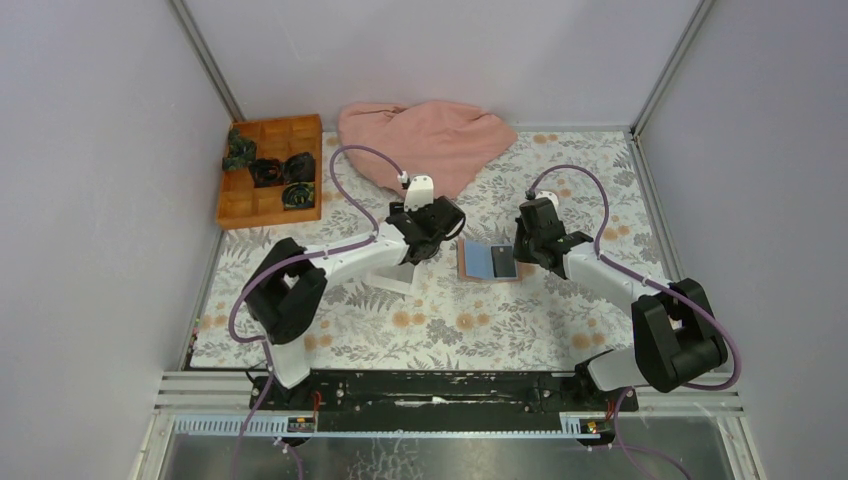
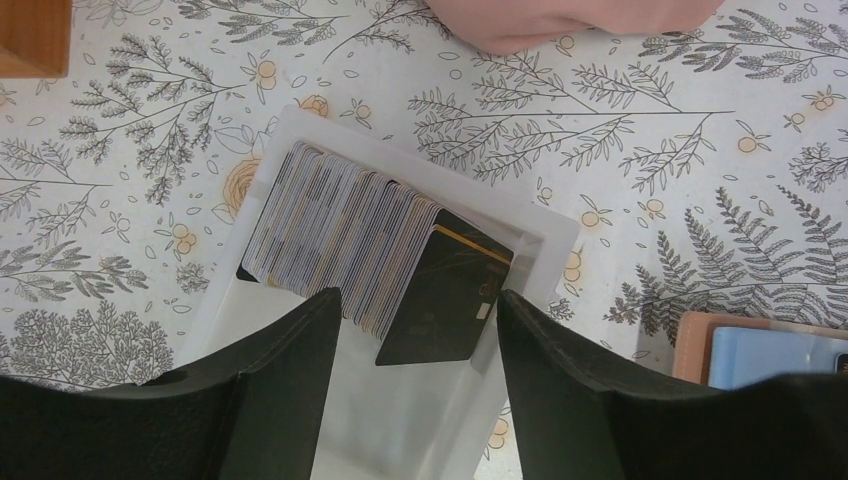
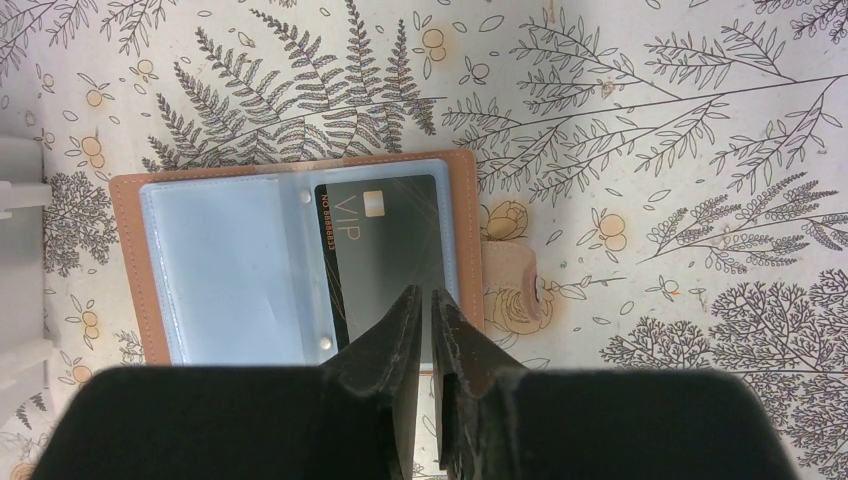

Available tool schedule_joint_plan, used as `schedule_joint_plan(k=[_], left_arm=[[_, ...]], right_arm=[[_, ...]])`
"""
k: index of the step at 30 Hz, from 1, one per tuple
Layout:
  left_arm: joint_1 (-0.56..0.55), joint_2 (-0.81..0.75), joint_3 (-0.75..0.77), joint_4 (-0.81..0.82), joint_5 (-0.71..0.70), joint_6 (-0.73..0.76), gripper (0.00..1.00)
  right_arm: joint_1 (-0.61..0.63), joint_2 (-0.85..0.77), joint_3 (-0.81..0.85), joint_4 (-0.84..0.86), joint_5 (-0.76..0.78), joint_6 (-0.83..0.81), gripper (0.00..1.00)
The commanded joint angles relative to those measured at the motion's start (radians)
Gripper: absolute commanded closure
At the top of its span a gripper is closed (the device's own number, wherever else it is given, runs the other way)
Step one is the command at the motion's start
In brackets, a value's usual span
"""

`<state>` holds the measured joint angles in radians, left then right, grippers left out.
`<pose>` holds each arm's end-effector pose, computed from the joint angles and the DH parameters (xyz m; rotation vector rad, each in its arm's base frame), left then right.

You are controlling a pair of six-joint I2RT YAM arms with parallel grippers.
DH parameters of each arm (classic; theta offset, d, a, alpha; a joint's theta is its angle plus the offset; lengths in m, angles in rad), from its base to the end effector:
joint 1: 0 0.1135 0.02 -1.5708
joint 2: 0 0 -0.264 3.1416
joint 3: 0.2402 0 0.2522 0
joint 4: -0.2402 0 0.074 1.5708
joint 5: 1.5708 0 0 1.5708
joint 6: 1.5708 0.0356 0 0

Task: Put the credit cards into the card holder
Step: Pick up the credit card from the storage box.

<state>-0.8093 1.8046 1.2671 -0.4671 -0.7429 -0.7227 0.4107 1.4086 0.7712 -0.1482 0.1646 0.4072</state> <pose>0.2769 -0.2556 0.2119 -0.1561 2.2420 0.1765 0.2655 0.1093 0.1993 0.0762 2.3514 0.2092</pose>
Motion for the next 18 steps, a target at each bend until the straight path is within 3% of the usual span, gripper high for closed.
schedule_joint_plan(k=[1, 18], left_arm=[[0.007, 0.019, 0.04, -0.044, -0.066, 0.001, 0.33], [0.007, 0.04, 0.065, -0.131, -0.118, 0.01, 0.32]], right_arm=[[0.007, -0.03, 0.004, 0.024, 0.0, -0.013, 0.84], [0.008, -0.026, -0.008, 0.042, 0.002, -0.008, 0.84]])
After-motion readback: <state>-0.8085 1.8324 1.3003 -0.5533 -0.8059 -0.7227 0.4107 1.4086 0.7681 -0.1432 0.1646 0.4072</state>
